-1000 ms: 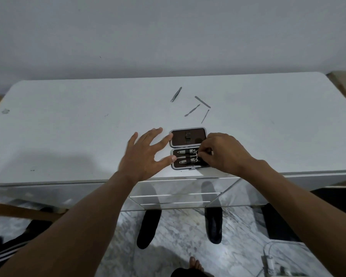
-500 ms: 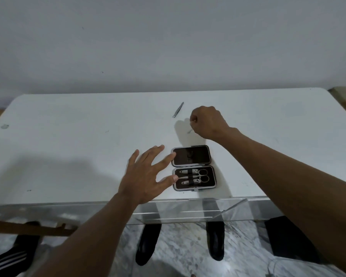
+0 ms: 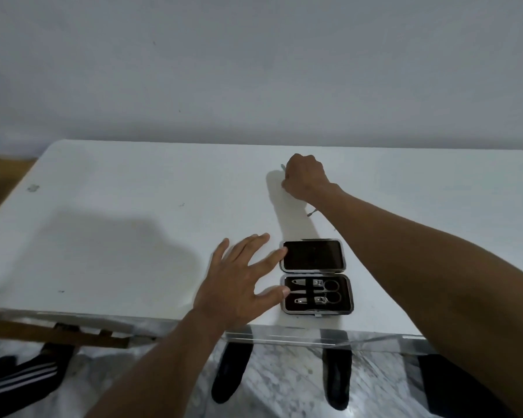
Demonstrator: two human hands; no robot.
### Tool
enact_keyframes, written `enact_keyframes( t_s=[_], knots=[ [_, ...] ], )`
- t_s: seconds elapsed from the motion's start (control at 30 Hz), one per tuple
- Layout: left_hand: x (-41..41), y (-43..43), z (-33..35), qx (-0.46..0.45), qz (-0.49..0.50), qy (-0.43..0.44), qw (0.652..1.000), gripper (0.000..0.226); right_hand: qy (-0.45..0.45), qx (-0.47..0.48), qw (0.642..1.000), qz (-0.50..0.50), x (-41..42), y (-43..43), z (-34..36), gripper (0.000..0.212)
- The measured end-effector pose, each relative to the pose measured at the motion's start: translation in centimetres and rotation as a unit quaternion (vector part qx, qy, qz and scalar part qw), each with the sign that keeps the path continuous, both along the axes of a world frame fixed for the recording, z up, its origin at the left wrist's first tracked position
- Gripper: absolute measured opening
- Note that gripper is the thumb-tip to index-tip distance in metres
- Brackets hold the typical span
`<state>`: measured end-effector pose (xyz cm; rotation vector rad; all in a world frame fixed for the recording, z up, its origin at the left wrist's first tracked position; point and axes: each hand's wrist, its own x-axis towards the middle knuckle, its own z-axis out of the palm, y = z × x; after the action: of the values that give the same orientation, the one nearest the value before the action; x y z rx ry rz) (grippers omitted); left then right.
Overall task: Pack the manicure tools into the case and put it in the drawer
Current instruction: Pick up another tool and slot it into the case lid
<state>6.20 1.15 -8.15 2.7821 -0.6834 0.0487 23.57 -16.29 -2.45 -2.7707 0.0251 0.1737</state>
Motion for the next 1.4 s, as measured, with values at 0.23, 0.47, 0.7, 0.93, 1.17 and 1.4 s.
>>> enact_keyframes(
  t_s=[0.23, 0.47, 0.7, 0.93, 1.17, 1.4],
  knots=[
    [0.0, 0.0, 0.1, 0.006, 0.001, 0.002, 1.0, 0.064, 0.007, 0.022, 1.0, -0.015, -1.6, -1.4, 0.4, 0.033],
    [0.0, 0.0, -0.1, 0.028, 0.001, 0.005, 1.0, 0.066, 0.001, 0.027, 0.998, 0.051, -6.4, -4.4, 1.8, 0.019],
    [-0.2, 0.1, -0.2, 0.024, -0.006, 0.005, 1.0, 0.067, 0.011, -0.04, 0.995, 0.094, -13.3, -7.6, 2.9, 0.003],
    [-0.1, 0.3, -0.5, 0.023, -0.011, 0.001, 1.0, 0.069, 0.018, -0.063, 0.995, 0.068, -16.8, -9.8, 2.3, 0.003],
    [-0.1, 0.3, -0.6, 0.023, -0.007, 0.002, 1.0, 0.07, 0.011, -0.085, 0.995, 0.048, -17.2, -9.3, 1.9, 0.008],
    [0.0, 0.2, -0.7, 0.015, -0.007, -0.003, 1.0, 0.069, 0.009, -0.076, 0.995, 0.058, -16.8, -8.1, 1.9, 0.011]
  ],
)
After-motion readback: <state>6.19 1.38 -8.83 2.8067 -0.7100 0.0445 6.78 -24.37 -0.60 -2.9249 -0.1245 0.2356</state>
